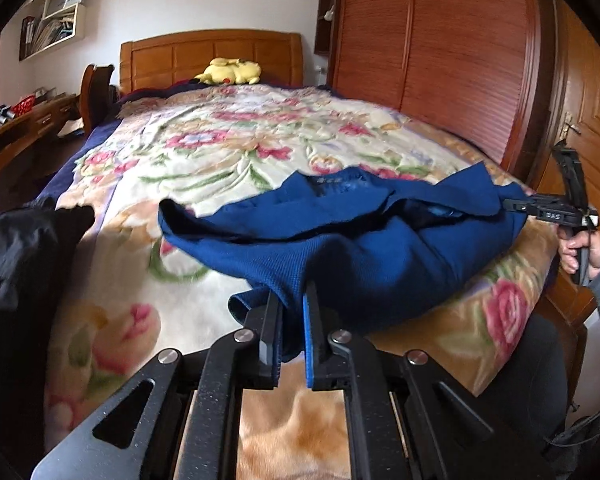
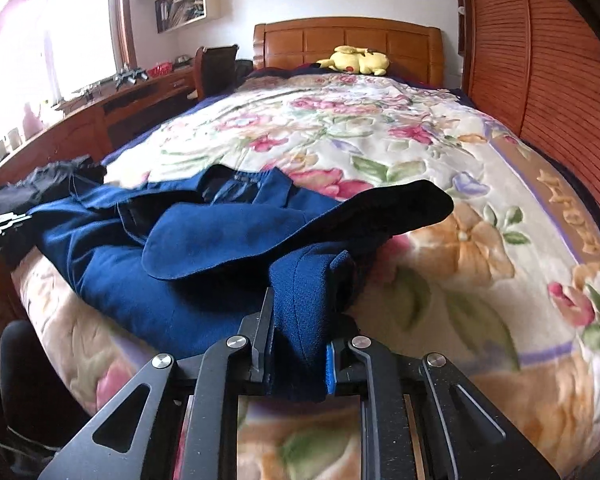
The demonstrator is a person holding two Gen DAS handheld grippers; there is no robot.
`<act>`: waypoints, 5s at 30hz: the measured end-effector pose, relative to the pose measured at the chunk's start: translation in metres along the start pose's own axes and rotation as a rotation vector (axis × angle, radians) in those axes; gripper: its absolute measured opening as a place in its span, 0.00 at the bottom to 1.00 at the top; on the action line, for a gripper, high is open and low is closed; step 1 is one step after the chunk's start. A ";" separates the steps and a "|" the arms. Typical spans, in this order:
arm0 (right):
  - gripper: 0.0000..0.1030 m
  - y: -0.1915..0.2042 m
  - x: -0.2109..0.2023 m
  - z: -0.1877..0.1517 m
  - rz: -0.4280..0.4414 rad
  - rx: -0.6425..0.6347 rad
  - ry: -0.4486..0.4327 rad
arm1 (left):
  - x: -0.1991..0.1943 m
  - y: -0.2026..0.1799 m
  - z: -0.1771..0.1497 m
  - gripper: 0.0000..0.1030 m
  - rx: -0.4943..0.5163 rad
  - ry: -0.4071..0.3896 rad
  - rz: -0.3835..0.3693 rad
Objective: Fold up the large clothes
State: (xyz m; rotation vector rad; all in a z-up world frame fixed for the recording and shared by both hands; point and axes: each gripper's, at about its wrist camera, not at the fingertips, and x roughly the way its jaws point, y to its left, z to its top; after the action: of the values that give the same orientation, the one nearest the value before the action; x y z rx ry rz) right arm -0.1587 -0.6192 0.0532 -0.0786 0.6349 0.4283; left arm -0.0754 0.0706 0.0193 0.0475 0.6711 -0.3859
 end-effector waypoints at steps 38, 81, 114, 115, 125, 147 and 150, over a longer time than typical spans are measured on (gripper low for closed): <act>0.06 0.175 0.110 0.085 0.117 -0.419 0.130 | 0.008 0.001 0.014 0.78 -0.045 -0.129 0.096; 0.64 0.167 0.198 0.166 -0.002 -0.349 0.166 | 0.036 -0.011 0.006 0.78 -0.053 -0.068 0.054; 0.03 0.033 0.115 0.089 -0.088 -0.234 0.216 | 0.052 -0.015 0.005 0.78 -0.064 -0.058 0.051; 0.02 0.033 0.116 0.094 -0.104 -0.231 0.197 | 0.052 -0.014 0.004 0.78 -0.065 -0.057 0.051; 0.02 -0.010 0.151 0.150 -0.313 -0.053 0.017 | 0.056 -0.010 -0.002 0.78 -0.095 -0.072 0.042; 0.45 0.030 0.079 0.101 -0.202 -0.095 0.034 | 0.043 0.001 -0.006 0.78 -0.117 -0.082 0.105; 0.45 0.048 0.067 0.087 -0.152 -0.112 0.031 | 0.042 0.003 -0.008 0.78 -0.121 -0.074 0.124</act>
State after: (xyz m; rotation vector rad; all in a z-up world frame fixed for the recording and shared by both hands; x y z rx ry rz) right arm -0.0811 -0.5340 0.0862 -0.2392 0.6304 0.3158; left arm -0.0487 0.0601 -0.0130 -0.0398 0.6135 -0.2267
